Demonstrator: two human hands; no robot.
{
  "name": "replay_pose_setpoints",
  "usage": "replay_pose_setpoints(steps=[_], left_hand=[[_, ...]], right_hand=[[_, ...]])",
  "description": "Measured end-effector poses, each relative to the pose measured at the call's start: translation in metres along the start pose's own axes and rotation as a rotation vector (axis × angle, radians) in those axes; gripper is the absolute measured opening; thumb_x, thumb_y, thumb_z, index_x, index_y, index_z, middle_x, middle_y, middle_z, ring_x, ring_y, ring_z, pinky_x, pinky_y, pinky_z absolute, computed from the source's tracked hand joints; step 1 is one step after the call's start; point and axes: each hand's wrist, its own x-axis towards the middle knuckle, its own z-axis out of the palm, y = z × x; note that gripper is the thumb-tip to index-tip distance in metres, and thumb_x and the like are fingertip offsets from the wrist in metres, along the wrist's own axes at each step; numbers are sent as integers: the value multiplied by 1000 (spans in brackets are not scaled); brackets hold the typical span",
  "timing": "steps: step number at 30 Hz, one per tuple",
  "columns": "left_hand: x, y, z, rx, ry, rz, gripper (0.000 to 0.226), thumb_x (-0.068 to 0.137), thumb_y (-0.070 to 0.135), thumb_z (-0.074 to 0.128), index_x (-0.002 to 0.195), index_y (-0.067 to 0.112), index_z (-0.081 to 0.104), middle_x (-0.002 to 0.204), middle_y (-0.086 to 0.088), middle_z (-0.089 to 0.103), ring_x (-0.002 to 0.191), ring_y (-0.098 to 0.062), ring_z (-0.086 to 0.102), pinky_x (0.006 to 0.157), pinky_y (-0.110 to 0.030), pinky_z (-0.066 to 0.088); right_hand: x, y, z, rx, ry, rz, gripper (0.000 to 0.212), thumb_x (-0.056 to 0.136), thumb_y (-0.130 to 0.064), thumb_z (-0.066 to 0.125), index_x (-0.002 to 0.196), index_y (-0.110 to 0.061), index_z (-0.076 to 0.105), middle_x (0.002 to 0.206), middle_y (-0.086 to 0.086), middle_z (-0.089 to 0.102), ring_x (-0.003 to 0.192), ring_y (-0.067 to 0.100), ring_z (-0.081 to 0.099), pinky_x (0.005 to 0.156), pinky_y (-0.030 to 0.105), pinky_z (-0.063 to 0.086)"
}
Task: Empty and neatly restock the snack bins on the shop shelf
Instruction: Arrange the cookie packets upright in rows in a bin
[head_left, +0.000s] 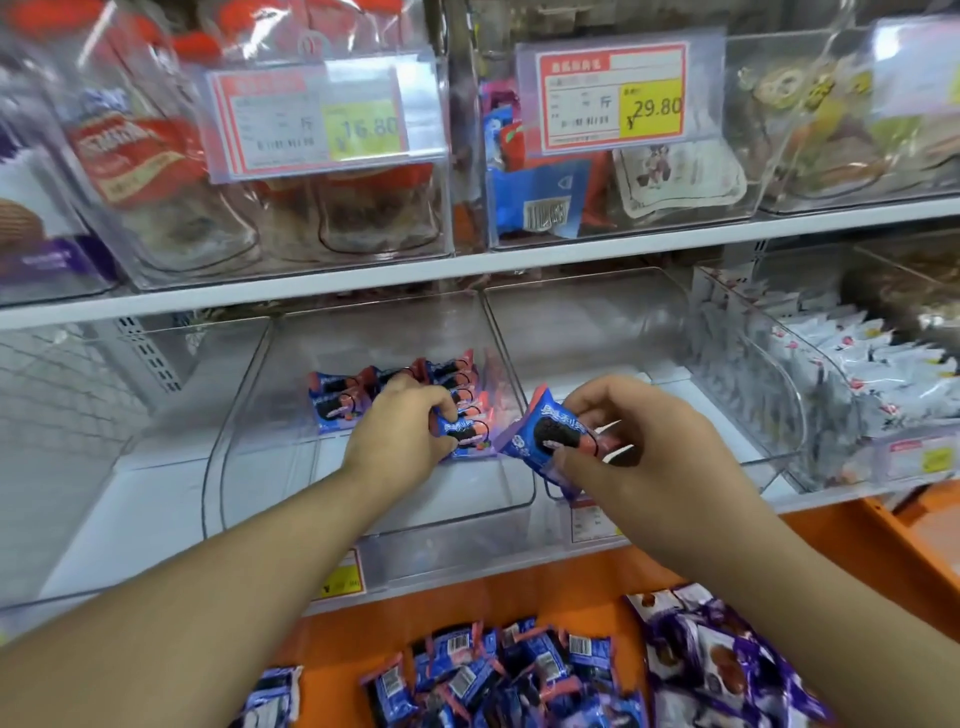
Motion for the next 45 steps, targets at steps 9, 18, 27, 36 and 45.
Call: replay_pose_setpoints(steps=[9,18,27,36,45], left_hand=[[-52,39,-52,-603,15,-43,17,95,18,73,105,32,75,94,-4,70,84,-20,68,77,-33,58],[-82,48,-82,-694,-89,-2,35,77,10,90,103,29,76,100,-6,72,83,-39,72,80,-50,59],[-40,10,-37,-201,-33,-92,30,69,25,95,84,32,70,78,8,70,69,-6,63,65,-21,45],[-18,11,-5,31,-67,16,33,72,31,95,94,29,70,105,4,49,93,-15,53,80,-30,49],[-18,12,-5,63,-69,35,34,74,35,93,98,31,70,108,6,48,103,-16,52,85,-31,48]], right_hand=[[-4,-15,9,-113,-54,-55,35,88,-22,82,109,-47,69,100,-19,64,87,-1,60,66,16,48],[-9,-30,18,-66,-70,-94,41,86,-36,83,122,-42,63,106,-21,68,96,-1,61,81,23,52],[-7,-6,19,-378,-161,-84,67,99,-39,66,157,-41,34,160,-22,37,148,3,30,112,14,20],[-6,4,19,-324,-125,-124,61,97,-36,69,150,-46,39,146,-24,49,134,0,42,97,7,27],[-5,3,17,-331,-145,-113,65,97,-33,71,151,-48,38,150,-20,49,136,3,43,99,13,28]])
